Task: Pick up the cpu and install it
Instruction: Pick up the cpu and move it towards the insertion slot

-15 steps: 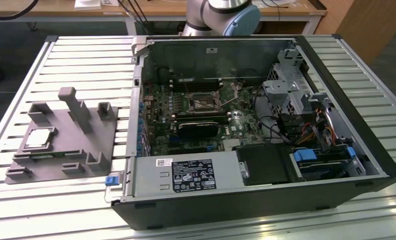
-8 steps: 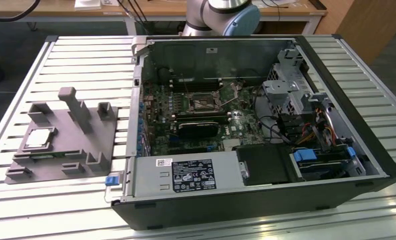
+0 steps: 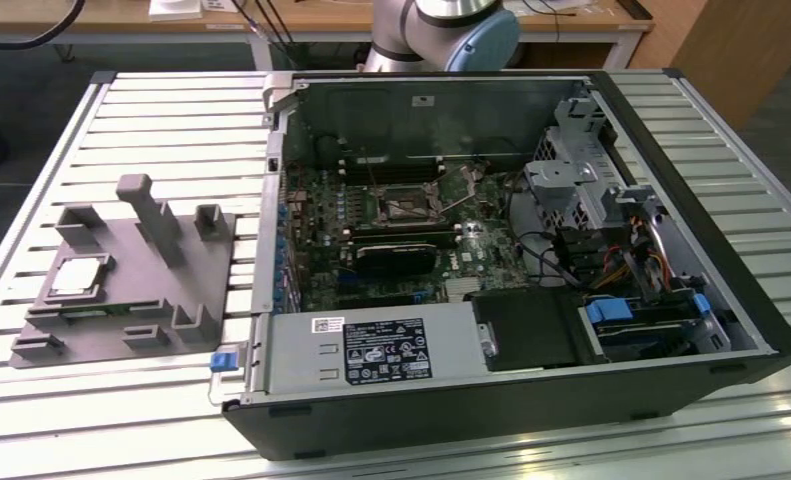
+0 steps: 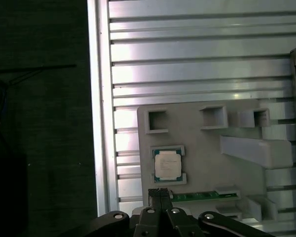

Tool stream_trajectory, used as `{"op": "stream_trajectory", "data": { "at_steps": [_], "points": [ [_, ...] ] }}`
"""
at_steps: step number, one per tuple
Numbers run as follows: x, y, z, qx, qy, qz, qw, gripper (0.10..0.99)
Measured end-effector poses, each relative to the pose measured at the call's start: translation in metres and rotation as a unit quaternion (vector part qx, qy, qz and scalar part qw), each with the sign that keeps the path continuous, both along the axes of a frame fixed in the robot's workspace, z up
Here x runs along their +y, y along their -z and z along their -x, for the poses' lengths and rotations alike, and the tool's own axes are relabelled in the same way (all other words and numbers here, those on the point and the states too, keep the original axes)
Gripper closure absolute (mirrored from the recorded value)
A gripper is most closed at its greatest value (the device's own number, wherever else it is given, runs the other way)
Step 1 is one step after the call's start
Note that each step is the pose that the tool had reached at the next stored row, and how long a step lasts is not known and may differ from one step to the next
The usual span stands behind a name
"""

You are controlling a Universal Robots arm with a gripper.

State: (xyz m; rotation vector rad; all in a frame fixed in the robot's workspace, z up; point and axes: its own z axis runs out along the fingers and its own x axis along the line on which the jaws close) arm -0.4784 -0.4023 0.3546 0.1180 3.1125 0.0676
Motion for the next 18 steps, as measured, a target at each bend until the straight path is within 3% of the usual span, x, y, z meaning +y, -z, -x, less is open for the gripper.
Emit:
{"op": "stream_trajectory", "data": {
  "at_steps": [18],
  "points": [
    [0.0000,0.0080,0.0000,0.0000,0.000,0.0000,1.0000,0.980]
  ]
}}
